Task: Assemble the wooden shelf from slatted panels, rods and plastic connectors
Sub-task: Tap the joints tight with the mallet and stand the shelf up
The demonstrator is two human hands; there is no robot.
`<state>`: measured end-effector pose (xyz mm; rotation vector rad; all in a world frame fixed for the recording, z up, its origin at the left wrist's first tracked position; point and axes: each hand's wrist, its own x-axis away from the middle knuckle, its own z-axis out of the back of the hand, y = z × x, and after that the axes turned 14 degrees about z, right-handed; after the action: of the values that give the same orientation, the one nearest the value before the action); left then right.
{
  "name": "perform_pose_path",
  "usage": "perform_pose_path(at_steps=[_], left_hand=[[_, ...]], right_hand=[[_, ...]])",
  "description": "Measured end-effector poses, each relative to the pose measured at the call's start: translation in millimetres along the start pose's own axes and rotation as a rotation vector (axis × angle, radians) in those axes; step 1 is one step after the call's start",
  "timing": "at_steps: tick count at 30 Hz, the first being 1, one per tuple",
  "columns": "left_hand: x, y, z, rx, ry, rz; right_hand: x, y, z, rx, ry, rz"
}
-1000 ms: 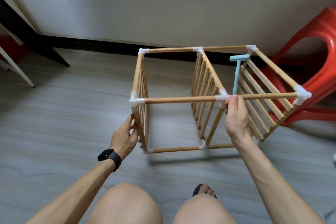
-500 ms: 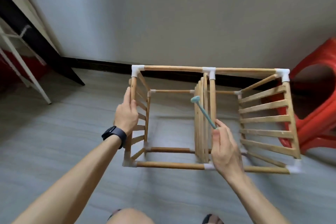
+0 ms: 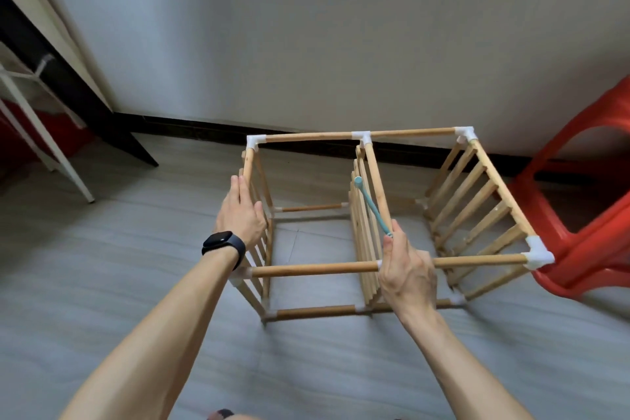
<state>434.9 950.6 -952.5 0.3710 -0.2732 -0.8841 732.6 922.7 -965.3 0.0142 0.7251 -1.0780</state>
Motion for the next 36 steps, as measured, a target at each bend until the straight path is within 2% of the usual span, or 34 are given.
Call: perform_pose_path(at_steps=[4, 7, 10, 14, 17, 22, 27, 29, 33, 34, 36], left_hand=[[-1.9, -2.4, 6.7, -0.190, -0.073, 0.052], [3.3, 8.1, 21.5, -0.507, -0.168, 0.069], [24.4, 49.0, 33.1, -0.641, -0.219, -0.205], [79.2, 103.5, 13.2, -0.565, -0.415, -0.673], [99.7, 115.0, -19.7, -0.732, -0.396, -0.854], [99.8, 118.6, -41.3, -0.629, -0.259, -0.862], [103.4, 118.0, -41.7, -0.598, -0.229, -0.861], [104.4, 117.1, -41.6, -0.559, -0.221, -0.865], [104.7, 116.5, -41.6, -0.510, -0.229, -0.864], [104.7, 116.1, -41.3, -0.502, -0.227, -0.861], [106.1, 115.1, -42.0, -0.493, -0.221, -0.858]], right_hand=[[-7.5, -5.9, -0.1, -0.018, -0.096, -0.019], [-9.8, -7.1, 9.4, -0.108, -0.197, -0.072], [-10.2, 0.1, 32.3, -0.338, -0.193, -0.202], [16.2, 15.3, 70.2, -0.362, -0.034, -0.259], [49.8, 22.9, 92.7, -0.343, -0.017, -0.281], [98.3, 24.9, 111.9, -0.240, -0.168, -0.230], [99.8, 13.3, 122.0, -0.145, -0.315, -0.173], [94.1, 8.4, 126.8, -0.155, -0.277, -0.113], [85.5, -1.4, 132.7, -0.206, 0.026, -0.021], [83.8, -3.3, 132.1, -0.162, -0.005, -0.003], [87.9, -4.0, 127.9, 0.005, -0.338, 0.008]])
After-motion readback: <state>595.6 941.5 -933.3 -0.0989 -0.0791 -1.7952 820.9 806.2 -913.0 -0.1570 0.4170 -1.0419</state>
